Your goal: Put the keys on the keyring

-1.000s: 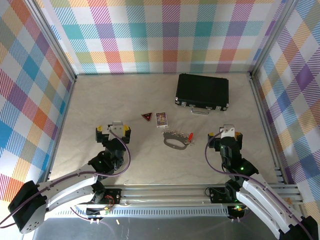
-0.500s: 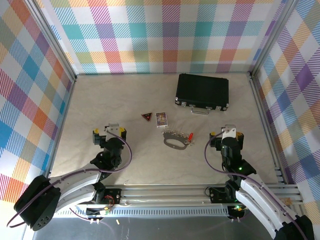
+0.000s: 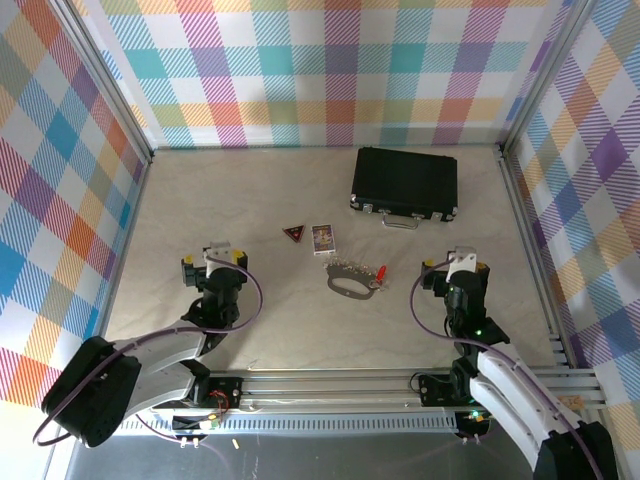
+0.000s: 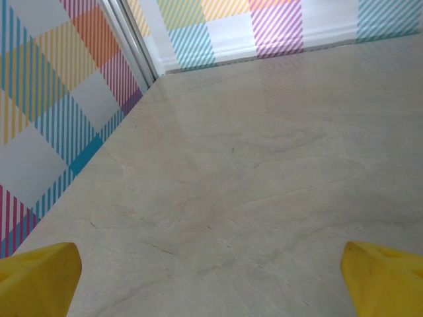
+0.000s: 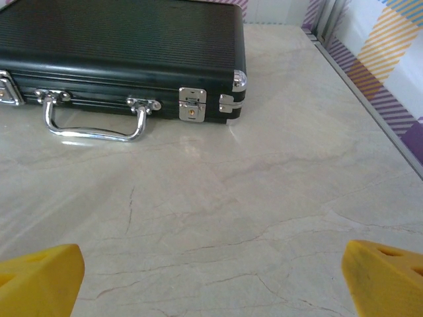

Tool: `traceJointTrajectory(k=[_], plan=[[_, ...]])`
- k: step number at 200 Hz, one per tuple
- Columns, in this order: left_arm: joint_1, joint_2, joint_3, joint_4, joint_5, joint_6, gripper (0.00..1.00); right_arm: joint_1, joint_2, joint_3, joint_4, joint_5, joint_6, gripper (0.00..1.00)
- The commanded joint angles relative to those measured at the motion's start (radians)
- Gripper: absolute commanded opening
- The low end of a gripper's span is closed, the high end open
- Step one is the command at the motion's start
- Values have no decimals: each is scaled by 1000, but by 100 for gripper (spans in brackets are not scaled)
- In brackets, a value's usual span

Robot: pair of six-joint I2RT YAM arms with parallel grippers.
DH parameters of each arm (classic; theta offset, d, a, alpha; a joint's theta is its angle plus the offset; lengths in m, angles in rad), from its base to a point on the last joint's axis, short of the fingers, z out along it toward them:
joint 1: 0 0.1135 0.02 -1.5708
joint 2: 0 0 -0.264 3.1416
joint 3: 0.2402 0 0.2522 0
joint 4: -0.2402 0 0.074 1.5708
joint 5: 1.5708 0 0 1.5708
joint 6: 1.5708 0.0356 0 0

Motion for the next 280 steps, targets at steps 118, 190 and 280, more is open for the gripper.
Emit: traceJointTrajectory(k=[118,190,280], plan=[[102,313,78,377,101,54,100,-123,378,32,470,-112,4,99],[186,452,81,534,145,9,100,-187,558,90,613,-151,10,99],[222,426,101,449,201,-29,100,-217,795,136,818,-265,-3,99]])
